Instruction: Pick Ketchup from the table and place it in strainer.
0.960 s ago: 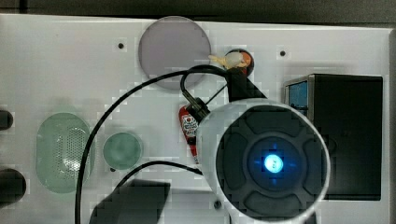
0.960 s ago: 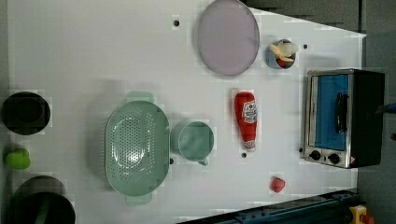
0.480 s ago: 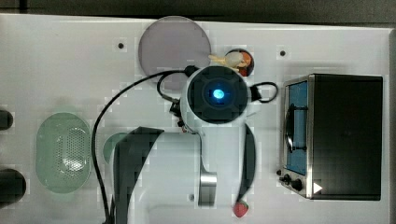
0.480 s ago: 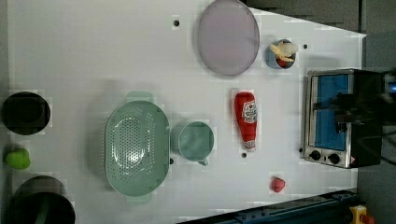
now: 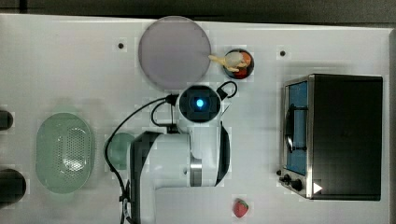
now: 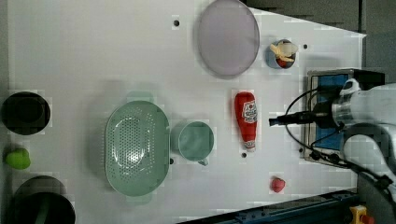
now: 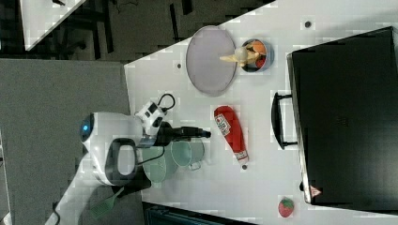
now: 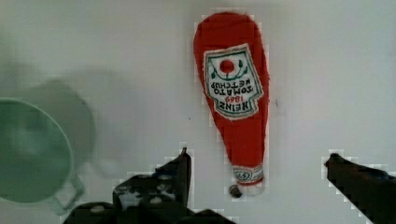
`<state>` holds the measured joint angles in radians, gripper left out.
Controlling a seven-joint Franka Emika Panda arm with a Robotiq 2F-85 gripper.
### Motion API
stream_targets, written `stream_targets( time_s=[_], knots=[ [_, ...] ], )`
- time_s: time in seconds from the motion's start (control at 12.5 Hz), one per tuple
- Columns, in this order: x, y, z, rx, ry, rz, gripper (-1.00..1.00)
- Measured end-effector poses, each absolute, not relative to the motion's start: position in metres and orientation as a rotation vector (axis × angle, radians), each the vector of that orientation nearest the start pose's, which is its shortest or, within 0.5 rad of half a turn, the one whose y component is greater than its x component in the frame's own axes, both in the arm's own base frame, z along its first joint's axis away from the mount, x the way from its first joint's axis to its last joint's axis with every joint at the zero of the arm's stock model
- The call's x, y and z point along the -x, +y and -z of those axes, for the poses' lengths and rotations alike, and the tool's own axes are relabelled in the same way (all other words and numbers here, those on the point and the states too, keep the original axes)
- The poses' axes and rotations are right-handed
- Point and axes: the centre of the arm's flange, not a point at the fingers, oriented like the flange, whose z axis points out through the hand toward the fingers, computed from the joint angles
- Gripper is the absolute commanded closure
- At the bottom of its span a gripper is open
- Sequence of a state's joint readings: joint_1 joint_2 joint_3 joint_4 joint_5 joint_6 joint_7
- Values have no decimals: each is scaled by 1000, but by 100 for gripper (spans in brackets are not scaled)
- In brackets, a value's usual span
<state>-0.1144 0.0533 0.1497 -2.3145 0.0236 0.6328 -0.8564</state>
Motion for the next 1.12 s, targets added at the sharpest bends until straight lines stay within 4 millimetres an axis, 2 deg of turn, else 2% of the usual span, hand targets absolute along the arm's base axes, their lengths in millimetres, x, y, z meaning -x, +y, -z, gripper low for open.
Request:
stream_targets(
  time_s=[0.16, 0.48, 0.72, 0.96, 1.12],
  knots=[
    [-490, 17, -291, 3097, -241, -178, -100],
    [-503, 15, -266, 3105, -329, -27, -100],
    [-505, 10, -218, 3096, -319, -30, -100],
    [-485, 11, -166, 3070, -329, -138, -100],
    [-477, 14, -146, 3059, -344, -157, -100]
  ],
)
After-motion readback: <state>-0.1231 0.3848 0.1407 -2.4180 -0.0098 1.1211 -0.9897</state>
